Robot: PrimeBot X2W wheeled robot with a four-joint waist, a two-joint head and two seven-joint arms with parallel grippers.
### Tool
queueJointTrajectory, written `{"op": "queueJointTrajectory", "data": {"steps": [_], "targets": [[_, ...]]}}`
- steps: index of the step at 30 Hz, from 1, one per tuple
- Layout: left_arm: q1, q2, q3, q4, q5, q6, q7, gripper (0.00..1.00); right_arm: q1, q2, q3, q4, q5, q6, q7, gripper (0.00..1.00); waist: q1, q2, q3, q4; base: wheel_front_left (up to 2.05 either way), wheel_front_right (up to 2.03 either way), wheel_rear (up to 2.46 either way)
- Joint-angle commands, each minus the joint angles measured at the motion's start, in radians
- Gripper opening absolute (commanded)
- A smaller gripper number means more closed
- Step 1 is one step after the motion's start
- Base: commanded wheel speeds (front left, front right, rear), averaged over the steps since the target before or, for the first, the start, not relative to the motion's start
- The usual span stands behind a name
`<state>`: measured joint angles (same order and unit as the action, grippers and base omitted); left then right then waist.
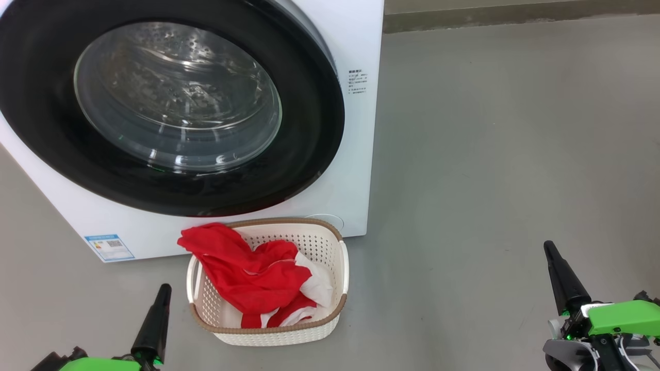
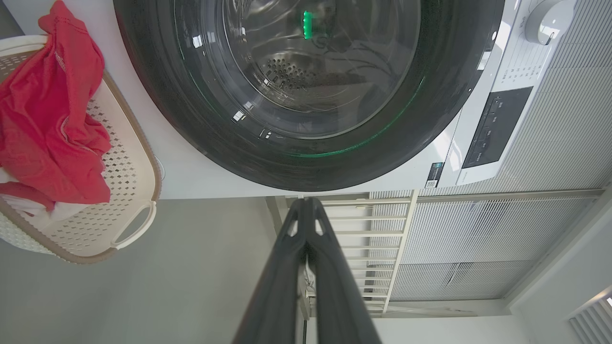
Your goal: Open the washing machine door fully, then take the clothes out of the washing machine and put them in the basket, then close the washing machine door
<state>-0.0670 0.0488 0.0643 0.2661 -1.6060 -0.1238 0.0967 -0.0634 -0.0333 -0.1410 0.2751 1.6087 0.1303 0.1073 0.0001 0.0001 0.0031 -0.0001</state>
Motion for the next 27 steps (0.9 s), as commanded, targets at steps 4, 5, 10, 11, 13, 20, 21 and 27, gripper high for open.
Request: {"op": "queueJointTrajectory", "data": {"steps": [4, 5, 10, 11, 13, 20, 21, 27], "targets": [[-0.040, 0.010, 0.038, -0.021, -0.012, -0.007, 0.007, 0.00, -0.045, -0.017, 0.027, -0.030, 0.000, 0.000, 0.006, 0.00, -0.0001, -0.0001, 0.000, 0.000, 0.00, 0.00, 0.00], [-0.040, 0.010, 0.038, -0.021, -0.012, -0.007, 0.007, 0.00, -0.045, -0.017, 0.027, -0.030, 0.000, 0.000, 0.006, 0.00, -0.0001, -0.0001, 0.000, 0.000, 0.00, 0.00, 0.00], [-0.040, 0.010, 0.039, -0.021, -0.012, -0.007, 0.008, 0.00, -0.045, -0.017, 0.027, -0.030, 0.000, 0.000, 0.006, 0.00, -0.0001, -0.0001, 0.000, 0.000, 0.00, 0.00, 0.00], [-0.040, 0.010, 0.039, -0.021, -0.011, -0.007, 0.008, 0.00, -0.045, -0.017, 0.027, -0.030, 0.000, 0.000, 0.006, 0.00, -0.0001, -0.0001, 0.000, 0.000, 0.00, 0.00, 0.00], [-0.040, 0.009, 0.039, -0.021, -0.011, -0.007, 0.008, 0.00, -0.045, -0.017, 0.027, -0.030, 0.000, 0.000, 0.006, 0.00, -0.0001, -0.0001, 0.000, 0.000, 0.00, 0.00, 0.00], [-0.040, 0.009, 0.040, -0.021, -0.010, -0.007, 0.009, 0.00, -0.045, -0.017, 0.027, -0.030, 0.000, 0.000, 0.006, 0.00, -0.0001, -0.0001, 0.000, 0.000, 0.00, 0.00, 0.00], [-0.040, 0.008, 0.040, -0.021, -0.010, -0.007, 0.009, 0.00, -0.045, -0.017, 0.027, -0.030, 0.000, 0.000, 0.006, 0.00, -0.0001, -0.0001, 0.000, 0.000, 0.00, 0.00, 0.00], [-0.040, 0.008, 0.041, -0.021, -0.009, -0.007, 0.010, 0.00, -0.045, -0.017, 0.027, -0.030, 0.000, 0.000, 0.006, 0.00, -0.0001, -0.0001, 0.000, 0.000, 0.00, 0.00, 0.00]]}}
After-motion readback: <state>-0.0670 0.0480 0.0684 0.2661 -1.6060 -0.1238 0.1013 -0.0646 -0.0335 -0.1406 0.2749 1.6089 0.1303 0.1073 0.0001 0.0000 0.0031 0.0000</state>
